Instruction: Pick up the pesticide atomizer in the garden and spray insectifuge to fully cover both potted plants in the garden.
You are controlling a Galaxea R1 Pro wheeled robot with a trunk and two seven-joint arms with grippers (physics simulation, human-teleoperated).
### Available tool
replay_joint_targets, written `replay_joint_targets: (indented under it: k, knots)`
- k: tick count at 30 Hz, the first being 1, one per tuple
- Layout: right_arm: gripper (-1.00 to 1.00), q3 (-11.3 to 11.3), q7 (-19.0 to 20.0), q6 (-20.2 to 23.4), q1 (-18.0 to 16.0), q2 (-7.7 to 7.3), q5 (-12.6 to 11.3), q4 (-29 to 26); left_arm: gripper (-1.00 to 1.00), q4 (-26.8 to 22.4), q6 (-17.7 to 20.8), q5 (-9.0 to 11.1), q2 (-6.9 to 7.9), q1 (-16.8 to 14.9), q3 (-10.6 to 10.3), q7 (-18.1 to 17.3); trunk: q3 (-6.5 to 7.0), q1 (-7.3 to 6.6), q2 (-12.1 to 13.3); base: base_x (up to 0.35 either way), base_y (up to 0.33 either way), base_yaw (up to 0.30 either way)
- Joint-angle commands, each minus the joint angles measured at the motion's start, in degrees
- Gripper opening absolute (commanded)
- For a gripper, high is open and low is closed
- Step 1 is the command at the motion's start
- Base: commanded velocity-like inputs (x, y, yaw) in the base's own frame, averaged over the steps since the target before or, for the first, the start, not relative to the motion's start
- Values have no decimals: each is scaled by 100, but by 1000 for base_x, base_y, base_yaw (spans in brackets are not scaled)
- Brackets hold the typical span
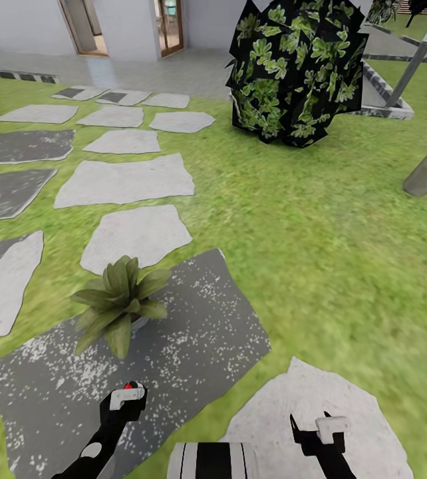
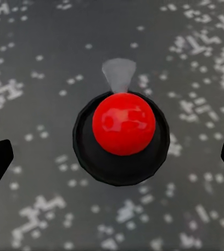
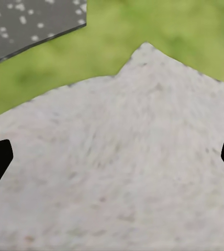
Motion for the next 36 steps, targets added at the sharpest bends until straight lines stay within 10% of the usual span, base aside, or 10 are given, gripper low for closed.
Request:
replay_joint_targets:
  k: [1, 4, 5, 36]
  knots:
    - [100, 0, 1, -16, -2, -2, 24, 3, 100, 5, -19, -11, -2, -3, 17, -1, -3, -1, -1, 0, 0, 0]
    - [100, 0, -2, -16, -2, -2, 24, 3, 100, 5, -19, -11, -2, -3, 19, 3, -3, -1, -1, 0, 0, 0]
    - [100, 0, -1, -16, -2, -2, 24, 3, -100, 5, -19, -11, -2, -3, 20, 8, -3, -1, -1, 0, 0, 0]
    - [100, 0, -15, -22, -2, -2, 33, 12, -100, -21, -28, 7, -19, 6, 14, -27, 108, -14, 6, 0, 0, 0]
